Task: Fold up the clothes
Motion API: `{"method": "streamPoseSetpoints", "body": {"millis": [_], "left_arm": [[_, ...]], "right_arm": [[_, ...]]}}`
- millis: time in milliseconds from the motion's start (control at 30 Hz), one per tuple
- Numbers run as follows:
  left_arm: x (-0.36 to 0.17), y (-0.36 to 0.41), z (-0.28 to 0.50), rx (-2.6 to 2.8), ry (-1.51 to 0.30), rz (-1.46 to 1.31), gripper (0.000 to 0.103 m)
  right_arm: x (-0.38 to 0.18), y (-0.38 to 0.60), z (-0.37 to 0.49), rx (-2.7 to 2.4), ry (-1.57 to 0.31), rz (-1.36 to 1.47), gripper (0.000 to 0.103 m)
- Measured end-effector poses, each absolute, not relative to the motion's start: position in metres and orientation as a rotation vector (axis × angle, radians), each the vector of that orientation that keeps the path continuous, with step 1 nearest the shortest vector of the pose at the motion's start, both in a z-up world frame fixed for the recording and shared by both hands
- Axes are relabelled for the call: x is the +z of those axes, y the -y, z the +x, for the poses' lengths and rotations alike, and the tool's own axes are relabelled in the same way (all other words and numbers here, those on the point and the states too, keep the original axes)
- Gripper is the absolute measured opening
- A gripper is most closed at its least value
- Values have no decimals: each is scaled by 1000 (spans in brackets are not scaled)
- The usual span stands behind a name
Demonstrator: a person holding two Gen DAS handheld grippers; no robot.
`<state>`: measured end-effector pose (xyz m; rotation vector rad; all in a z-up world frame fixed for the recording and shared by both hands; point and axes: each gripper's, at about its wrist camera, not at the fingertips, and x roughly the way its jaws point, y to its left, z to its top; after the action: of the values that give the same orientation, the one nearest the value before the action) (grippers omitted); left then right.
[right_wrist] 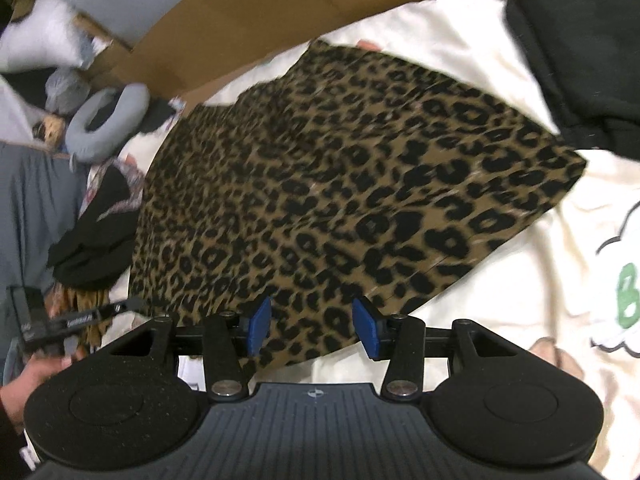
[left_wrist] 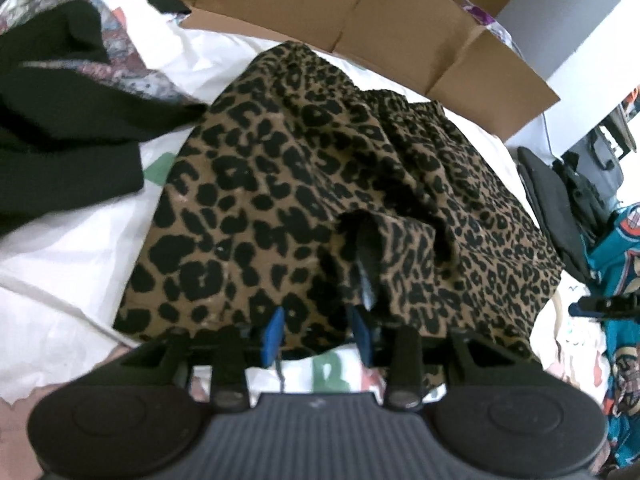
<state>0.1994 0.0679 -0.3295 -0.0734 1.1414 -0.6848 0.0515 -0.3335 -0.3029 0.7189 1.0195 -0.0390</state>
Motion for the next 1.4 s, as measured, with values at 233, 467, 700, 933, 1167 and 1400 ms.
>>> {"method": "streamPoseSetpoints", "body": {"millis": [233,467,700,933,1167,1400], "left_arm": [[-336,-77,200,-692,-1150,-80,40],[-338,-74,189,-714,-1163,-104,40],[-345,-59,175,-765,-1185,-135,40],[-352,-29,152,-882,-1223,-140,40],[-361,-3,133,-925,-1195,18,40],[-361,9,125,-955,-1121,146,39]], "right_arm": [[-310,311,62,27,-1040,703,61],[-317,297,66,80,-1043,725,62],[-323,291,67,115,-1062,729,62],[-321,289,68,156,-1046,755,62],[-326,277,70,204,-1089,735,62],[-333,273,65,214,-1123,733,62]]}}
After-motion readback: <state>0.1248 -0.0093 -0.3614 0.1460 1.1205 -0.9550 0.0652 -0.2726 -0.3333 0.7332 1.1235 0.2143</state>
